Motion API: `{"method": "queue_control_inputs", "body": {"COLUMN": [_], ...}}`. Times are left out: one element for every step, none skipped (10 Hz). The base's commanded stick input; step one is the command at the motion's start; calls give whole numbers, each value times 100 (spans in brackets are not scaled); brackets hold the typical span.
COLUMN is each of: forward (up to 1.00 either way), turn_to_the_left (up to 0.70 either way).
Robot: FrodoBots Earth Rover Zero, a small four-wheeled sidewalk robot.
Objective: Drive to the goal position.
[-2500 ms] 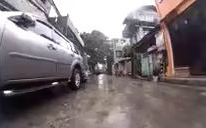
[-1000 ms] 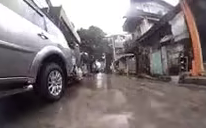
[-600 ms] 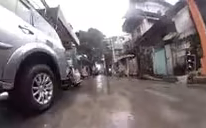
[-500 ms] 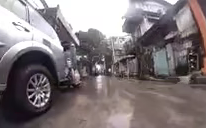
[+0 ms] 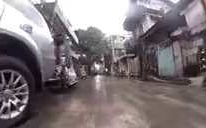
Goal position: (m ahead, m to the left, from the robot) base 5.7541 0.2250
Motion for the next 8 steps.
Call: {"method": "queue_control_inputs", "body": {"forward": [99,99,99,99,99,99,99,99], "turn_to_the_left": [16,12,0,0,0,0,0,0]}}
